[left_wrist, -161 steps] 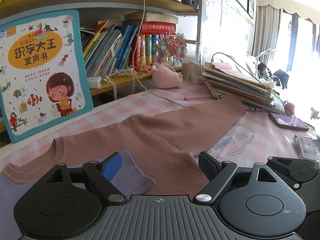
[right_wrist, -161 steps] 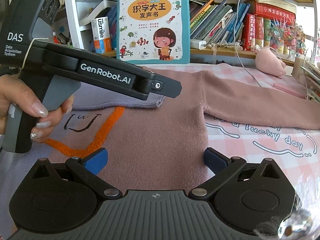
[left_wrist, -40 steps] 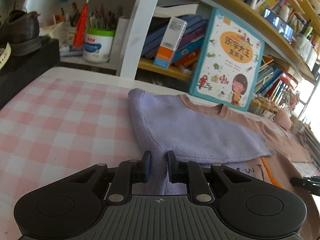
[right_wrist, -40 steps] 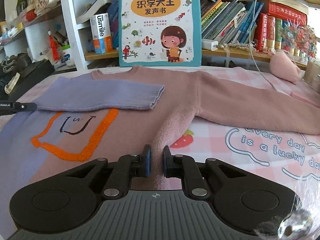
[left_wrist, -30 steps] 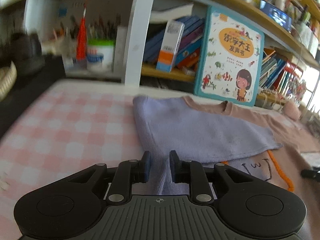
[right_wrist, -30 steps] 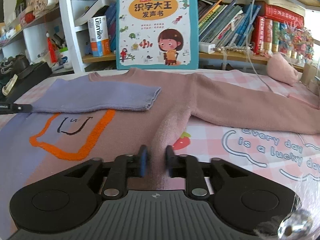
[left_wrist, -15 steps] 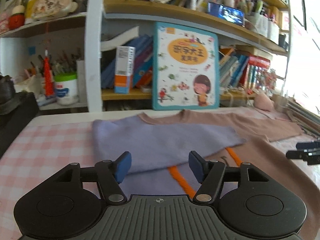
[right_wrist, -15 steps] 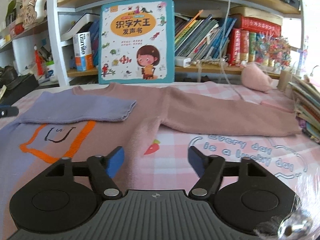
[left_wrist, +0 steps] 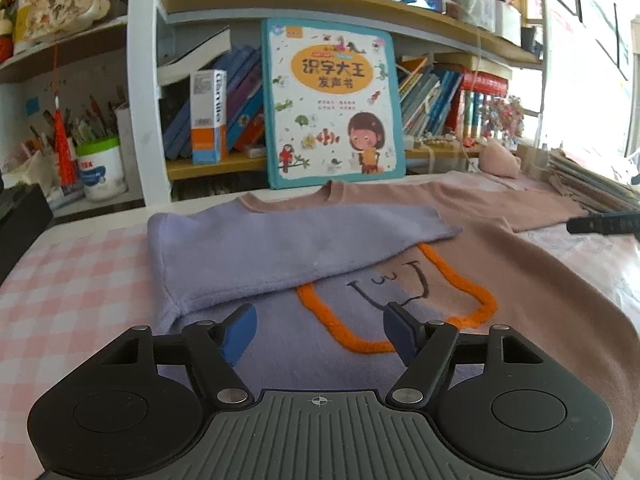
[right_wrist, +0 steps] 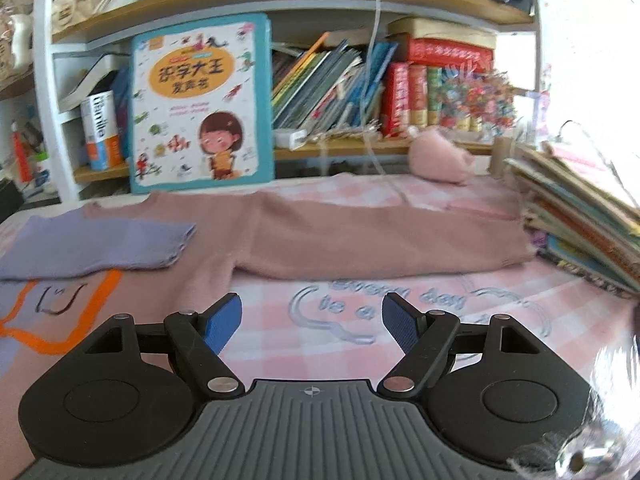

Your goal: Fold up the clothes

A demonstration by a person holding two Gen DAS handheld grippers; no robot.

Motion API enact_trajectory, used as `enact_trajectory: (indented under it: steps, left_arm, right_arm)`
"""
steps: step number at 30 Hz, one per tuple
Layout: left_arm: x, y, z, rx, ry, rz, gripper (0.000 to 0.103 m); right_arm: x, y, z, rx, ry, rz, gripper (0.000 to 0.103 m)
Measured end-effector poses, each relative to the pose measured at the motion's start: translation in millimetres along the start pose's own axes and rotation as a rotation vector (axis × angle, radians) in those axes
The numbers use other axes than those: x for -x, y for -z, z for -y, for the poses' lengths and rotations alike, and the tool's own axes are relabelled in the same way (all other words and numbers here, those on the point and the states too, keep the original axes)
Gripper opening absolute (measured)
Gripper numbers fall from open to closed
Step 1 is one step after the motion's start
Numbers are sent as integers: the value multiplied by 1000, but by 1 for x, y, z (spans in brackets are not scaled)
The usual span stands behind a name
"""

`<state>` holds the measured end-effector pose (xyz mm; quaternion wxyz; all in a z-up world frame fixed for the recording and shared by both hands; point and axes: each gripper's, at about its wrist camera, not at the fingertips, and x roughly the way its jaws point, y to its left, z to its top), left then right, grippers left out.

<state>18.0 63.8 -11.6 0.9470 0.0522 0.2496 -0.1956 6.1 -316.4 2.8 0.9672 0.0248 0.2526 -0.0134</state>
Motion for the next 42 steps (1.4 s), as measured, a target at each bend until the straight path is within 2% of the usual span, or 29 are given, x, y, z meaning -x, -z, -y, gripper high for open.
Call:
enact_trajectory:
  steps: [7, 15, 27, 35, 42]
  left_arm:
    - [4, 4, 13, -86, 54, 12, 80]
    - [4, 6, 14, -87, 72, 12, 85]
    - [3, 8, 16, -101, 121, 0, 91]
    - [2, 9, 16, -100, 113, -10, 93]
    - [-1, 10, 15, -105, 110, -25, 93]
  right_arm:
    - [0, -8, 19, -18, 75, 16, 79]
    - [-1, -15, 37, -57, 115, 16, 82]
    - [-29, -23, 74, -99, 154, -63, 83]
    - [-64, -32, 113, -168, 183, -156, 82]
    - [-85, -42, 144, -211, 198, -199, 79]
